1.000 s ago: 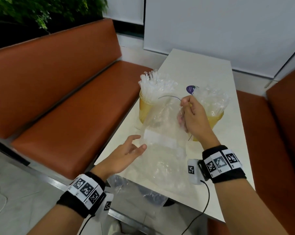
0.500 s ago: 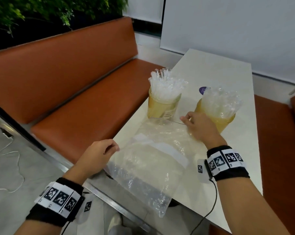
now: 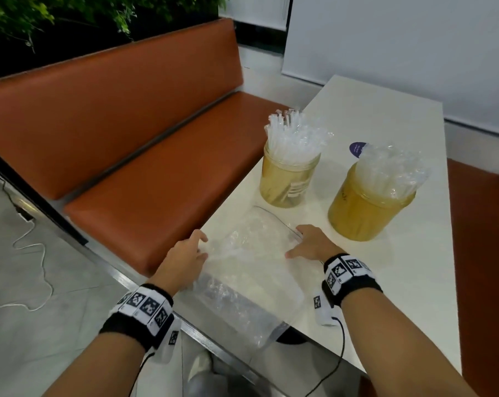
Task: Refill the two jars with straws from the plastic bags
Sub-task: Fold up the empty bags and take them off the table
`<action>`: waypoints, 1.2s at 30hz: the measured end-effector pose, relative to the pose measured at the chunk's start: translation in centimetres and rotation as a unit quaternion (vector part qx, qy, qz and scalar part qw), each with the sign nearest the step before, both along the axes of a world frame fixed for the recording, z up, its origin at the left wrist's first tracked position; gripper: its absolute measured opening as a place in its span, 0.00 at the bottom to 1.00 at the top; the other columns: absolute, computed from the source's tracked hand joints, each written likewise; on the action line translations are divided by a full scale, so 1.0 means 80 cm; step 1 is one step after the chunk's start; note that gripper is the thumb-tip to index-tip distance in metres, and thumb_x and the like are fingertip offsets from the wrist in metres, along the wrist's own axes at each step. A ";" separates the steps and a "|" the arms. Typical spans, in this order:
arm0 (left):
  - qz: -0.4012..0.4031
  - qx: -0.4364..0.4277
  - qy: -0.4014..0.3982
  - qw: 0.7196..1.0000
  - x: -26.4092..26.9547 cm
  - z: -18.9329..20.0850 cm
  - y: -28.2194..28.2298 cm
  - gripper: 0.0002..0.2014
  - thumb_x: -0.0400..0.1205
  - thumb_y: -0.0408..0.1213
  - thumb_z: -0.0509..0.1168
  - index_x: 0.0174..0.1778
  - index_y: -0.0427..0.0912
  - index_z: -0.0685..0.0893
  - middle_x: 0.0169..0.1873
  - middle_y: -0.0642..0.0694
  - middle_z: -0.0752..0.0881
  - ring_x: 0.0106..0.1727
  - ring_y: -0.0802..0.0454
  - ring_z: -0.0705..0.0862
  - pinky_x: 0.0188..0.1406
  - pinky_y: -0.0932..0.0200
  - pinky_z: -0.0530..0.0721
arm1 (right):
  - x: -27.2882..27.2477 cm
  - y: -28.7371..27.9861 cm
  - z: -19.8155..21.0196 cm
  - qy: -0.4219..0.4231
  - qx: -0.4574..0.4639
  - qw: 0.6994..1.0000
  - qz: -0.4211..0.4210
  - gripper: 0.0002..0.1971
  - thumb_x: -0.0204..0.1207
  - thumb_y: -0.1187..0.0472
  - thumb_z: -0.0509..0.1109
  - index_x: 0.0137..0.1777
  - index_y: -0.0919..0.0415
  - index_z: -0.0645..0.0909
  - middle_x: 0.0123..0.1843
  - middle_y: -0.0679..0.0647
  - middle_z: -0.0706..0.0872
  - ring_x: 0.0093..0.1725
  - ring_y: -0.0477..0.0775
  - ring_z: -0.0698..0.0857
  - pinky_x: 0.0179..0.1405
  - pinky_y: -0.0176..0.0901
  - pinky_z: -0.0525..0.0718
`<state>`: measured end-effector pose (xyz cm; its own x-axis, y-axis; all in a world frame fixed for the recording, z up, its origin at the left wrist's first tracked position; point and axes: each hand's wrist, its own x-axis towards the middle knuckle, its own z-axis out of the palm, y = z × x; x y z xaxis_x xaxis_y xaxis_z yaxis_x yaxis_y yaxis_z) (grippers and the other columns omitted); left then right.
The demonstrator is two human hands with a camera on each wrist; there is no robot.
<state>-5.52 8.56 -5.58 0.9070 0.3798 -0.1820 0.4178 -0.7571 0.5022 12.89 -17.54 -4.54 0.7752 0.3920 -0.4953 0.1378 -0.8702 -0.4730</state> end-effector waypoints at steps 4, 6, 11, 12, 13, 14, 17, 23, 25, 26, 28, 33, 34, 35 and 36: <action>0.029 -0.062 -0.117 0.991 0.024 0.024 0.015 0.11 0.83 0.40 0.70 0.57 0.56 0.79 0.44 0.56 0.86 0.46 0.55 0.87 0.50 0.48 0.90 | -0.006 -0.012 0.031 0.037 0.133 0.990 0.004 0.15 0.79 0.60 0.77 0.63 0.55 0.80 0.59 0.53 0.86 0.57 0.59 0.87 0.54 0.53 0.89; 0.085 -0.126 -0.204 0.967 0.034 0.049 0.015 0.18 0.80 0.47 0.74 0.64 0.54 0.79 0.50 0.58 0.86 0.52 0.60 0.85 0.53 0.52 0.88 | -0.016 -0.028 0.069 0.059 0.235 0.970 -0.018 0.12 0.83 0.61 0.74 0.64 0.59 0.79 0.56 0.53 0.91 0.50 0.57 0.92 0.40 0.48 0.90; 0.111 -0.394 -0.224 0.884 0.046 0.105 0.001 0.52 0.67 0.66 0.78 0.82 0.61 0.57 0.74 0.51 0.76 0.67 0.52 0.82 0.63 0.48 0.85 | -0.039 -0.059 0.155 0.000 0.380 0.921 -0.090 0.12 0.84 0.62 0.72 0.65 0.62 0.79 0.53 0.52 0.95 0.48 0.55 0.95 0.39 0.48 0.90; 0.068 -0.425 -0.173 0.886 0.048 0.112 -0.001 0.53 0.65 0.70 0.77 0.83 0.64 0.56 0.75 0.52 0.77 0.69 0.49 0.83 0.69 0.40 0.82 | -0.044 -0.064 0.167 -0.018 0.398 0.912 -0.101 0.12 0.84 0.63 0.71 0.65 0.63 0.80 0.51 0.51 0.95 0.48 0.52 0.95 0.40 0.45 0.90; 0.012 -0.440 -0.124 0.889 0.049 0.120 -0.005 0.53 0.65 0.71 0.76 0.83 0.64 0.56 0.75 0.54 0.78 0.69 0.49 0.84 0.71 0.37 0.79 | -0.047 -0.069 0.175 -0.031 0.414 0.903 -0.108 0.12 0.85 0.63 0.70 0.64 0.66 0.81 0.50 0.51 0.95 0.47 0.50 0.94 0.40 0.41 0.90; -0.042 -0.448 -0.087 0.889 0.051 0.128 -0.011 0.52 0.67 0.70 0.75 0.84 0.62 0.58 0.73 0.55 0.81 0.67 0.51 0.86 0.72 0.38 0.79 | -0.050 -0.074 0.182 -0.040 0.428 0.896 -0.114 0.13 0.85 0.63 0.70 0.65 0.67 0.81 0.50 0.52 0.95 0.48 0.50 0.94 0.41 0.39 0.90; -0.093 -0.442 -0.087 0.888 0.066 0.152 -0.030 0.33 0.79 0.53 0.73 0.77 0.43 0.75 0.60 0.48 0.90 0.59 0.52 0.90 0.69 0.39 0.82 | -0.053 -0.095 0.187 -0.024 0.458 0.877 -0.146 0.16 0.85 0.62 0.69 0.71 0.61 0.80 0.58 0.52 0.93 0.58 0.51 0.93 0.55 0.40 0.90; -0.119 -0.501 -0.118 0.849 0.085 0.189 -0.047 0.25 0.87 0.30 0.63 0.78 0.56 0.72 0.64 0.36 0.86 0.51 0.33 0.92 0.46 0.45 0.93 | -0.052 -0.139 0.188 0.030 0.517 0.836 -0.183 0.26 0.84 0.72 0.59 0.81 0.58 0.73 0.67 0.63 0.89 0.67 0.66 0.88 0.61 0.55 0.90; -0.128 -0.520 -0.139 0.833 0.088 0.195 -0.046 0.32 0.86 0.26 0.63 0.75 0.70 0.72 0.66 0.48 0.87 0.51 0.36 0.92 0.42 0.44 0.93 | -0.053 -0.147 0.187 -0.005 0.508 0.847 -0.155 0.28 0.85 0.70 0.64 0.81 0.47 0.74 0.64 0.69 0.88 0.59 0.75 0.88 0.56 0.66 0.88; -0.138 -0.529 -0.144 0.825 0.087 0.196 -0.046 0.33 0.84 0.24 0.64 0.74 0.69 0.75 0.67 0.48 0.86 0.51 0.39 0.92 0.41 0.46 0.93 | -0.056 -0.150 0.190 -0.016 0.505 0.852 -0.138 0.26 0.82 0.64 0.71 0.78 0.43 0.78 0.60 0.71 0.89 0.51 0.76 0.87 0.51 0.64 0.89; -0.147 -0.569 -0.137 0.797 0.081 0.204 -0.047 0.27 0.75 0.26 0.75 0.70 0.48 0.83 0.61 0.38 0.88 0.46 0.48 0.93 0.39 0.54 0.93 | -0.060 -0.159 0.192 -0.019 0.511 0.851 -0.120 0.21 0.65 0.50 0.85 0.59 0.44 0.92 0.47 0.59 0.93 0.41 0.62 0.89 0.39 0.47 0.90; -0.167 -0.613 -0.038 0.771 0.088 0.197 -0.049 0.16 0.68 0.44 0.79 0.49 0.41 0.95 0.49 0.40 0.93 0.49 0.43 0.91 0.46 0.53 0.93 | -0.051 -0.181 0.185 -0.023 0.492 0.867 -0.074 0.11 0.54 0.55 0.90 0.27 0.60 0.92 0.62 0.59 0.87 0.60 0.63 0.88 0.59 0.48 0.86; -0.155 -0.632 -0.017 0.759 0.096 0.189 -0.043 0.17 0.66 0.40 0.77 0.48 0.35 0.92 0.48 0.37 0.92 0.49 0.40 0.89 0.47 0.51 0.91 | -0.051 -0.183 0.185 -0.036 0.477 0.876 -0.067 0.09 0.53 0.58 0.88 0.26 0.60 0.91 0.62 0.59 0.87 0.61 0.63 0.88 0.61 0.49 0.85; -0.137 -0.655 -0.003 0.743 0.104 0.185 -0.038 0.21 0.63 0.40 0.77 0.47 0.30 0.88 0.47 0.34 0.89 0.49 0.37 0.87 0.50 0.48 0.89 | -0.050 -0.186 0.184 -0.046 0.464 0.882 -0.065 0.06 0.53 0.60 0.85 0.24 0.59 0.91 0.60 0.57 0.88 0.60 0.61 0.89 0.61 0.49 0.84; -0.128 -0.670 0.008 0.731 0.108 0.184 -0.034 0.24 0.63 0.44 0.76 0.47 0.30 0.84 0.47 0.33 0.87 0.48 0.36 0.85 0.53 0.45 0.85 | -0.050 -0.186 0.186 -0.053 0.456 0.886 -0.062 0.03 0.52 0.61 0.82 0.23 0.58 0.90 0.58 0.54 0.89 0.59 0.59 0.90 0.61 0.47 0.84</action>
